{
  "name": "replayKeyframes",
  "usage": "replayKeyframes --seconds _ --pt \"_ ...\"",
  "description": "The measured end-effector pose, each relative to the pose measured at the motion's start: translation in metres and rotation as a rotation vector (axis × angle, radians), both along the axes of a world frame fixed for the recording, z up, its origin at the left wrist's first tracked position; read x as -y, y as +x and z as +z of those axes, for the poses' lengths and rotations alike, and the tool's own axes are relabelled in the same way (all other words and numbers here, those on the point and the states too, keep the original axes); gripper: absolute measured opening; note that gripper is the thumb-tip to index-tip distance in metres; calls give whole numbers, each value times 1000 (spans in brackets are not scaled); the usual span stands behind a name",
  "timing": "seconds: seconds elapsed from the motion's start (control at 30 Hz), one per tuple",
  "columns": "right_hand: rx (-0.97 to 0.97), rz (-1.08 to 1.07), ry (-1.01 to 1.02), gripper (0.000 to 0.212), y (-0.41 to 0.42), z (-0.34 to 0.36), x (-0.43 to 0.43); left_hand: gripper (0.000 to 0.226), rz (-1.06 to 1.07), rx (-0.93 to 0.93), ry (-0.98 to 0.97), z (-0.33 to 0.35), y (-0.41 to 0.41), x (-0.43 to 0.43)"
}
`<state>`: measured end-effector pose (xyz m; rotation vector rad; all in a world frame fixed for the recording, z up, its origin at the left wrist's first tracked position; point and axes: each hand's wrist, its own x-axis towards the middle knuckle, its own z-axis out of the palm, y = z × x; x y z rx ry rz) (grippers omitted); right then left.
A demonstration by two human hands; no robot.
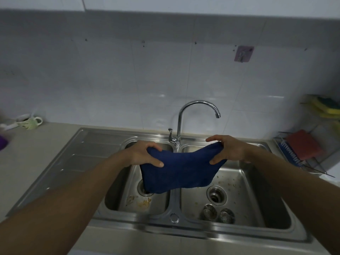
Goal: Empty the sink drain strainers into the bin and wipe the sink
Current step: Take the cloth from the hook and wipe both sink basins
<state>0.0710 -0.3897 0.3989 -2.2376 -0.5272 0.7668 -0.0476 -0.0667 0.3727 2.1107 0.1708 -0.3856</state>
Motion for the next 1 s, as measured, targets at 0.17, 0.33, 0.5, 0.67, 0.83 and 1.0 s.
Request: replayKeyframes --seconds 0.17,0.33,0.5,0.67,0.83,1.0 --pt "343 129 -202 15 -1 2 -8 20 -98 173 271 -5 1 0" --pt "489 189 -183 16 -6 4 -18 21 -138 255 529 -15 -2 -4" --pt "440 169 -68 15 -12 8 -31 48 -198 282 392 -10 -6 5" --pt "463 135 48 19 -18 13 -46 22 -196 333 330 -8 -8 22" --pt "473 123 41 19 -22 16 -47 41 -49 344 354 -6 -13 21" --pt "419 126 26 22 -29 16 -49 28 180 185 191 -1 -8 32"
